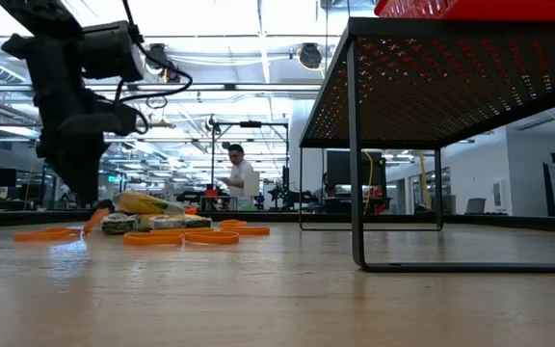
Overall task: Pick & Place Office Desk Supplies
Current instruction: Put the orange rubber band into the top red bin on the shelf
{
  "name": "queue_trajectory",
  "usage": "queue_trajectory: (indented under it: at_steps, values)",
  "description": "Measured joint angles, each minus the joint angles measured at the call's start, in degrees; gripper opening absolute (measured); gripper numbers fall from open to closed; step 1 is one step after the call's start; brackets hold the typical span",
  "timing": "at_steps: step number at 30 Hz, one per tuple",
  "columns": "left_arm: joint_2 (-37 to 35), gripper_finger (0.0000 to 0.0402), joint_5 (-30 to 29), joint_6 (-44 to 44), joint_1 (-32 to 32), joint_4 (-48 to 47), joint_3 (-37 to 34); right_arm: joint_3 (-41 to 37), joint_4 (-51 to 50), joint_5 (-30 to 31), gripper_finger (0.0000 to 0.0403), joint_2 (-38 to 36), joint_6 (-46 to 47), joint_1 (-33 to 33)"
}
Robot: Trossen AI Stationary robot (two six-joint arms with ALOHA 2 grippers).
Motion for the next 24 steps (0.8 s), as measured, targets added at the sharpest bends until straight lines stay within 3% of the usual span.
queue_trajectory:
  at_steps: [6, 14, 24]
  values:
    - [0.0, 0.0145, -5.6, 4.6, 0.0, 0.1, -0.6, 0.0, -0.1, 0.0, 0.0254, 0.0, -0.2, 0.0]
    - [0.0, 0.0145, -2.0, 10.4, 0.0, 8.6, -5.2, 0.0, -0.1, 0.0, 0.0254, 0.0, -0.2, 0.0]
    - [0.0, 0.0145, -2.3, 11.6, 0.0, 13.9, -9.1, 0.0, -0.1, 0.0, 0.0254, 0.0, -0.2, 0.0]
